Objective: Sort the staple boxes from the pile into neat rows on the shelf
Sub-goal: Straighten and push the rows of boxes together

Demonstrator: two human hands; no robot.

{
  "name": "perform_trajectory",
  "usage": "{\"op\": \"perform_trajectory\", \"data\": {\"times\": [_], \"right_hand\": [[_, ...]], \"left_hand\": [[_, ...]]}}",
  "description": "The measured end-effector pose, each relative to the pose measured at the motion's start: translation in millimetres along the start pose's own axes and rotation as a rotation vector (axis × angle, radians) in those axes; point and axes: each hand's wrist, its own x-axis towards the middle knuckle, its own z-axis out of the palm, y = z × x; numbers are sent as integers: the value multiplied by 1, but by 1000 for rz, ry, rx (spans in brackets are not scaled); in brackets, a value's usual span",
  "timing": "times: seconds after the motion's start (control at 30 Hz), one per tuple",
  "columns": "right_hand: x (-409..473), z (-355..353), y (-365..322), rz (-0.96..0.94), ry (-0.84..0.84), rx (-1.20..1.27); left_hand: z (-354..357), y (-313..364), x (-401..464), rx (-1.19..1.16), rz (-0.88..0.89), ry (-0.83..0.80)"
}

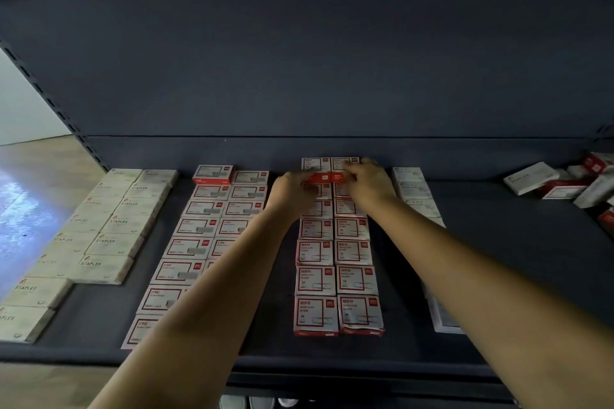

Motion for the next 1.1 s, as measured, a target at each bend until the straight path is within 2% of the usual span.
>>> {"op": "perform_trajectory", "data": {"times": [0.2,0.3,0.43,0.57,0.77,1.1], "right_hand": [[-8,-11,-6,62,-73,-44],[-32,-24,-5,-89,40,-41],[-68,-44,10,-289,137,-54],[-96,-65,44,-376,163,-113],[-123,-93,92,-482,228,-64],[-142,-131,177,-449,240,0]], "left_hand": [[-4,4,1,100,44,-16],[-3,18,-11,263,68,33],[9,49,-47,278,193,71],[25,75,-82,311,276,122],[51,118,-111,343,286,137],[111,182,-119,344,268,108]]}}
